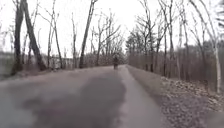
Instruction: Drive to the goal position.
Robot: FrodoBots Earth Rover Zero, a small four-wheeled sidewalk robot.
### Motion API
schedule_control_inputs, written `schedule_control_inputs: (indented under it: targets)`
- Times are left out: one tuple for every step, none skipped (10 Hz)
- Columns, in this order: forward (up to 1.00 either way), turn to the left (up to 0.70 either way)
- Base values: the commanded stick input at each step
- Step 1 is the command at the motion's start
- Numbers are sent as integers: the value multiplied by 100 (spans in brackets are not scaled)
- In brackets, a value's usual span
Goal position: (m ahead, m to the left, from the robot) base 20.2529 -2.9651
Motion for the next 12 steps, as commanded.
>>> schedule_control_inputs:
  targets:
    - [85,0]
    - [85,0]
    - [85,0]
    - [85,-34]
    - [85,-34]
    - [85,-34]
    - [85,0]
    - [85,0]
    - [85,0]
    - [85,0]
    - [85,0]
    - [85,0]
